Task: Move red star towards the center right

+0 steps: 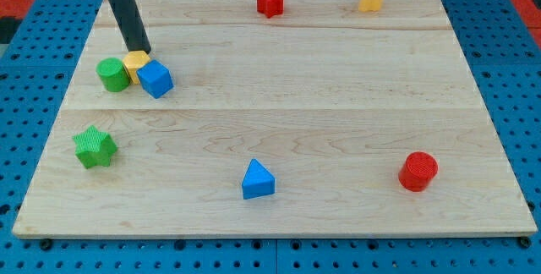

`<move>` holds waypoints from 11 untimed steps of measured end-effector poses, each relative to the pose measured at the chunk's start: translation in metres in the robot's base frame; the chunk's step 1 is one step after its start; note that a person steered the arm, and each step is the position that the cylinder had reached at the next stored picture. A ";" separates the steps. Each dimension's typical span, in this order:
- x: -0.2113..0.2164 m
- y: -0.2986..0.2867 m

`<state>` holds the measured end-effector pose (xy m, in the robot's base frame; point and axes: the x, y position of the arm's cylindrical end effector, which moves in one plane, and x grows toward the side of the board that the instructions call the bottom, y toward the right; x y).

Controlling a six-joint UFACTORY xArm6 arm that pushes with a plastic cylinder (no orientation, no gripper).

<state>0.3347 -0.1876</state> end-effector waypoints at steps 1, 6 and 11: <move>-0.011 0.058; -0.143 0.299; -0.134 0.133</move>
<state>0.2009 -0.0544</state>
